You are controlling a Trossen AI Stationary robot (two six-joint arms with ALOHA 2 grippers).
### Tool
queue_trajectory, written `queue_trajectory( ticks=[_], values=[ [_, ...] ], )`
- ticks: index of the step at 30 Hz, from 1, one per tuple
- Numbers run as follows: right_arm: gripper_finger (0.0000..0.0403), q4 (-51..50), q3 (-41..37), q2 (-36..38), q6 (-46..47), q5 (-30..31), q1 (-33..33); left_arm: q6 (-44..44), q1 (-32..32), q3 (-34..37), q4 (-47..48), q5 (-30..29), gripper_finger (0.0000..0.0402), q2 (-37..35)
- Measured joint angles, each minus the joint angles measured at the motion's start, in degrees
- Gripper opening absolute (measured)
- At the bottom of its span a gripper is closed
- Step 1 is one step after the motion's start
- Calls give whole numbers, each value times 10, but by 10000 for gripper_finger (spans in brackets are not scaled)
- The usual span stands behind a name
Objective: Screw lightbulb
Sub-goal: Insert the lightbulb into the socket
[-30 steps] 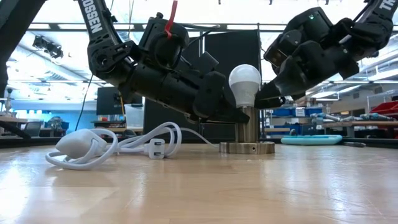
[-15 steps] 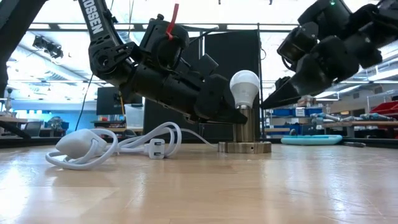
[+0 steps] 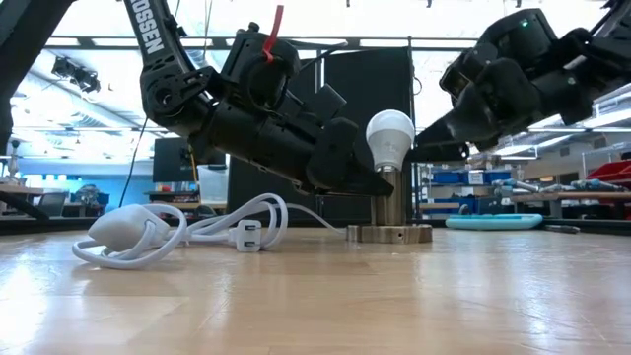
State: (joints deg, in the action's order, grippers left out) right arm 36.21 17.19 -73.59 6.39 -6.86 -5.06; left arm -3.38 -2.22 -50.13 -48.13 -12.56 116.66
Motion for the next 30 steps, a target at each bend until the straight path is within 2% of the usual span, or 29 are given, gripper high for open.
queue_trajectory(
  ticks=[3,11,16,21,30],
  values=[
    [306,24,-1,-27,10,-8,-4,0,0,0,-1,0,174,0],
    [306,207,0,-147,24,-21,-11,0,0,0,-2,1,174,0],
    [306,288,0,-203,39,-24,-18,0,0,0,-3,1,174,0],
    [306,330,0,-222,45,-27,-18,-1,0,0,-3,2,174,1],
    [301,343,0,-224,55,-18,-18,-1,0,0,-3,2,174,1]
  ],
)
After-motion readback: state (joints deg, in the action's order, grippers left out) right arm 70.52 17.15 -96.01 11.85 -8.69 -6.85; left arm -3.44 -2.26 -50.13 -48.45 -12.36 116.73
